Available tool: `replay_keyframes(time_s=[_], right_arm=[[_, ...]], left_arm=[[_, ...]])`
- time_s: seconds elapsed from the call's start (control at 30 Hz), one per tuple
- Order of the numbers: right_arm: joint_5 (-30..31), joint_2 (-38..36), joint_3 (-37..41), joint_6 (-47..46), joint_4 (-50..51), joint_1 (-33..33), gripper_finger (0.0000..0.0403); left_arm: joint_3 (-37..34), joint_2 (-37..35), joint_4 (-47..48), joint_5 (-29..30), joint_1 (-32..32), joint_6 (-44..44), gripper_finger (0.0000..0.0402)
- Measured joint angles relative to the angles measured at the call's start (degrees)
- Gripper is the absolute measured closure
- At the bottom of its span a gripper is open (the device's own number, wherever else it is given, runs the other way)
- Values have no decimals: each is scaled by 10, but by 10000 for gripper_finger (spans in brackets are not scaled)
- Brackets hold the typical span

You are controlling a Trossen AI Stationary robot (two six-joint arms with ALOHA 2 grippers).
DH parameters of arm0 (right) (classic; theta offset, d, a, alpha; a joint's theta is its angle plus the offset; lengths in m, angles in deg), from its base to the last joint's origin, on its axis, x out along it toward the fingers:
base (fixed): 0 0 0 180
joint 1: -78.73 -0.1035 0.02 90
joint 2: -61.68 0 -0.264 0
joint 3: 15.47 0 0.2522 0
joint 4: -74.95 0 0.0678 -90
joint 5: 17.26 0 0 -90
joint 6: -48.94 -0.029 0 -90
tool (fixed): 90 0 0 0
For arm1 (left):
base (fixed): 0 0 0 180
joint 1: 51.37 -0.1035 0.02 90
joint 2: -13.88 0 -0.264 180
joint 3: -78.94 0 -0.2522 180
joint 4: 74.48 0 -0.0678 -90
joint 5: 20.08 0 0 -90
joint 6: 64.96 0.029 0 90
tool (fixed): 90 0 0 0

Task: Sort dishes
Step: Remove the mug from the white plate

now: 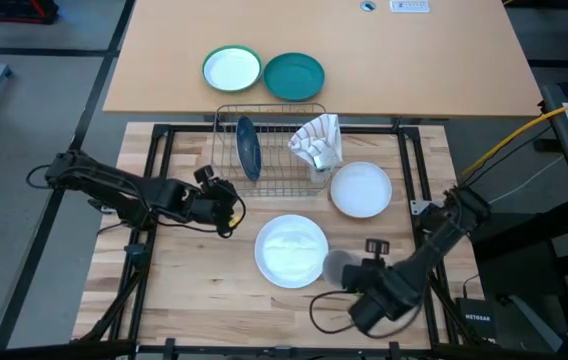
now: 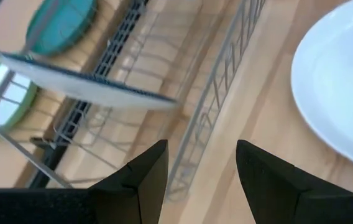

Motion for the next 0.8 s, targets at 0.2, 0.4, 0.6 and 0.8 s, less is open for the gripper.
replay_keyframes(time_s=[0.2, 0.4, 0.6, 0.8], right_arm=[[18, 0, 32, -139, -7, -33, 339], [5, 0, 104, -230, -111, -52, 339], [32, 0, 154, -334, -176, -76, 339], [34, 0, 202, -377, -218, -99, 339]], left_arm=[[-49, 0, -12, -1, 0, -31, 222], [-95, 0, -83, -1, 0, -26, 222], [-122, 0, -151, -1, 0, -13, 222], [-138, 0, -213, -1, 0, 16, 222]])
